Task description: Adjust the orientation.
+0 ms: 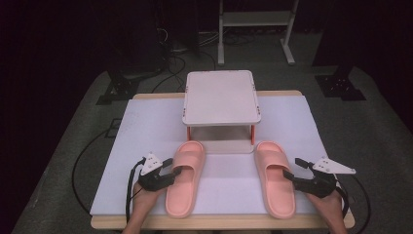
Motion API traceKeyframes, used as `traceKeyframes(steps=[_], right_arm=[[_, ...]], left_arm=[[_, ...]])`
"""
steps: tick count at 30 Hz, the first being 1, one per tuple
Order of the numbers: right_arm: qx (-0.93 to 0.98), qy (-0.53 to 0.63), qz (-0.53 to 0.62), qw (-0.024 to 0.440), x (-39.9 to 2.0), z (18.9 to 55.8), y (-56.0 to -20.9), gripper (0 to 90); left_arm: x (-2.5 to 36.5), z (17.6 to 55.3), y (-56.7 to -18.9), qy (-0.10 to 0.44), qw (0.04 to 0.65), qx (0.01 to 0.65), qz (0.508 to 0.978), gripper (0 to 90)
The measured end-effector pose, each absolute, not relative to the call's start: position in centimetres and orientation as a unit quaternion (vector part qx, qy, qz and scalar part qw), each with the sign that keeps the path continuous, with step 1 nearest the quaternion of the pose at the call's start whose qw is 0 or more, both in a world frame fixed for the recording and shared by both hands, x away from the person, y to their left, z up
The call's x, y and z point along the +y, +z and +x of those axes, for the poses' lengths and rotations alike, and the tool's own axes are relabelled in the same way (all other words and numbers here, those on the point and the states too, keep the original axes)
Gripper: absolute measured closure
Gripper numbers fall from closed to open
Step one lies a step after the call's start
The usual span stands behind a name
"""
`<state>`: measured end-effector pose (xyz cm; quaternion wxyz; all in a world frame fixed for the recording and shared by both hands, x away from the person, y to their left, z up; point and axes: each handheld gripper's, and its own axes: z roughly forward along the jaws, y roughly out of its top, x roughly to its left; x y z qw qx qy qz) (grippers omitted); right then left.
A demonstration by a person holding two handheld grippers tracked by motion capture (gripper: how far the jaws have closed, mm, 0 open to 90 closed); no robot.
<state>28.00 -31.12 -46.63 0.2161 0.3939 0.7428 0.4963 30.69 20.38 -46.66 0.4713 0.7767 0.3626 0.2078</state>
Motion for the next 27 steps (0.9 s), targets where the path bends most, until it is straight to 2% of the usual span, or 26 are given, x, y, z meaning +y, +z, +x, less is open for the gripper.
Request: traceKeyframes(steps=[9, 18, 27], right_arm=[[0.75, 0.477, 0.4, 0.226, -30.3, 28.7, -46.8, 40.9], [0.761, 0.446, 0.404, 0.241, -29.3, 29.1, -47.2, 47.4], [0.762, 0.426, 0.415, 0.258, -29.1, 29.1, -47.3, 56.7]], left_arm=[[20.5, 30.7, -46.6, 0.218, 0.468, 0.369, 0.773, 52.3], [20.8, 30.8, -46.7, 0.221, 0.467, 0.377, 0.769, 48.9], [21.0, 30.8, -46.9, 0.218, 0.468, 0.383, 0.766, 60.6]])
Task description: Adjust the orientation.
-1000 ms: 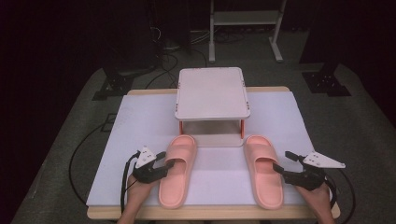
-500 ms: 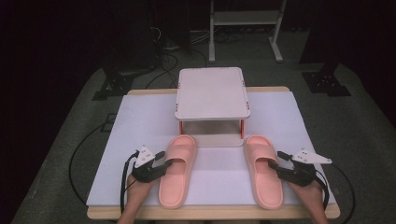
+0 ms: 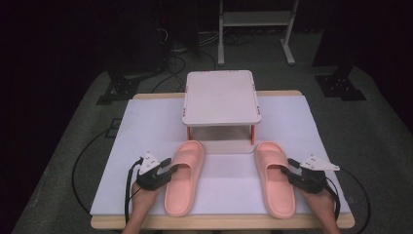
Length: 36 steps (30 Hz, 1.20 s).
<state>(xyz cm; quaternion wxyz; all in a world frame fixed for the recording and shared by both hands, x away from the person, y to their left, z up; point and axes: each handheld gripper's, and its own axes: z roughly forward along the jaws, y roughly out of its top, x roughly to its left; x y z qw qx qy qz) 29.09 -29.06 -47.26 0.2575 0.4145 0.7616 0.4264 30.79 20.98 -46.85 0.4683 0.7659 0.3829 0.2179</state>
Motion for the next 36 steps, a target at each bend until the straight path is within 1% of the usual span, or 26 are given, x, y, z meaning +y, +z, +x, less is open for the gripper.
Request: traceKeyframes(steps=[3, 9, 15, 23, 36], right_arm=[[0.76, 0.425, 0.416, 0.261, -29.0, 29.1, -47.2, 58.2], [0.759, 0.422, 0.422, 0.259, -29.4, 29.0, -47.2, 64.5], [0.758, 0.419, 0.426, 0.262, -29.6, 29.0, -47.1, 67.9], [0.756, 0.42, 0.428, 0.261, -29.9, 28.9, -47.1, 72.0], [0.756, 0.425, 0.43, 0.252, -30.3, 28.4, -46.8, 78.5]], left_arm=[[20.9, 30.7, -46.8, 0.218, 0.469, 0.38, 0.767, 63.6], [21.1, 30.7, -46.8, 0.222, 0.47, 0.383, 0.763, 65.7], [21.4, 30.7, -46.7, 0.224, 0.472, 0.391, 0.758, 67.6], [22.2, 30.6, -46.6, 0.223, 0.479, 0.401, 0.748, 68.8], [22.5, 29.7, -46.2, 0.217, 0.485, 0.392, 0.75, 70.3]])
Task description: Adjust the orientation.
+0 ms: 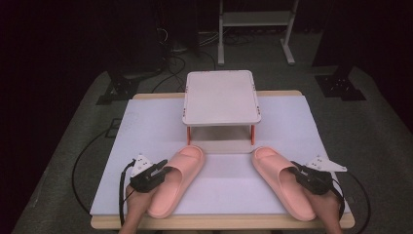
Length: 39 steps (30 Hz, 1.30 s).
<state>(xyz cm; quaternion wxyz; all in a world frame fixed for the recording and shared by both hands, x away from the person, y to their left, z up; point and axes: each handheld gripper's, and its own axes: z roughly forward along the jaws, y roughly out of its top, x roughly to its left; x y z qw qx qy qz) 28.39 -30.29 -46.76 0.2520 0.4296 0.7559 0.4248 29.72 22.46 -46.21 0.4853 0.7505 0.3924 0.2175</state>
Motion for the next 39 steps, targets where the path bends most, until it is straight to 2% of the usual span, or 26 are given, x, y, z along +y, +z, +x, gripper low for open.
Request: traceKeyframes(steps=[39], right_arm=[[0.757, 0.459, 0.407, 0.223, -28.1, 27.3, -45.2, 78.4]], left_arm=[[22.4, 28.9, -44.9, 0.199, 0.515, 0.367, 0.749, 71.7]])
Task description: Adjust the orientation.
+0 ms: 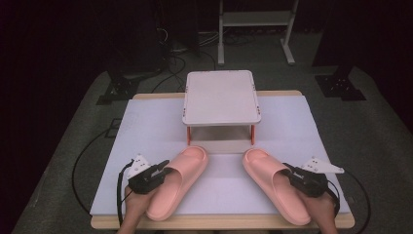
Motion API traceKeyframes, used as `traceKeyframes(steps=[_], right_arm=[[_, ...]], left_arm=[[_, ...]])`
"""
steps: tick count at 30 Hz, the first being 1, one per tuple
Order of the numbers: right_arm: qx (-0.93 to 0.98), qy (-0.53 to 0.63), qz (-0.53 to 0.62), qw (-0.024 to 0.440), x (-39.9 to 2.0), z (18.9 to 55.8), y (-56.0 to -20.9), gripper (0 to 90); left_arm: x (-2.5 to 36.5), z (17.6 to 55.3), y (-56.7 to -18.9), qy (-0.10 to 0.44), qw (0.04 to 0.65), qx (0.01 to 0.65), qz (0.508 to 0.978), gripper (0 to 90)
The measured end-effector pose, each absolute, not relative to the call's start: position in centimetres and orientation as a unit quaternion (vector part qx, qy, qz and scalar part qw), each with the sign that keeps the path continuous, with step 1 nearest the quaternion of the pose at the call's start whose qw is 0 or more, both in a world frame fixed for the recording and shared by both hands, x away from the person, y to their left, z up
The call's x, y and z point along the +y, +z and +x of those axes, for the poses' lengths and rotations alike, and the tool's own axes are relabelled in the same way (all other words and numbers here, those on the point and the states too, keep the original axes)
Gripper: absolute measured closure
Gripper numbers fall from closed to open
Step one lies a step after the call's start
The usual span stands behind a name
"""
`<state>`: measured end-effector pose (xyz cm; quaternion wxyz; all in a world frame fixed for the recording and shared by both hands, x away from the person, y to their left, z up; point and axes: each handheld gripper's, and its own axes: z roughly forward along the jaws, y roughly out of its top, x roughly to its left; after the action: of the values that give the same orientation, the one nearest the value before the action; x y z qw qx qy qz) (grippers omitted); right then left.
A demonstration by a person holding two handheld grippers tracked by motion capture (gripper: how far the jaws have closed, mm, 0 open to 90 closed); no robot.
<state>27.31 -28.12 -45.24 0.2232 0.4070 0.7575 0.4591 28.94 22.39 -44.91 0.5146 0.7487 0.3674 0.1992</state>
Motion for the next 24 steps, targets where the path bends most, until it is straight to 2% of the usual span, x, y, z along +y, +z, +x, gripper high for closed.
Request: traceKeyframes(steps=[18, 24], right_arm=[[0.752, 0.482, 0.392, 0.22, -27.4, 27.0, -42.4, 82.2], [0.748, 0.494, 0.377, 0.234, -27.2, 26.5, -40.0, 82.3]], left_arm=[[21.3, 28.8, -41.1, 0.183, 0.533, 0.331, 0.757, 74.9], [21.1, 28.4, -38.6, 0.183, 0.541, 0.311, 0.76, 74.9]])
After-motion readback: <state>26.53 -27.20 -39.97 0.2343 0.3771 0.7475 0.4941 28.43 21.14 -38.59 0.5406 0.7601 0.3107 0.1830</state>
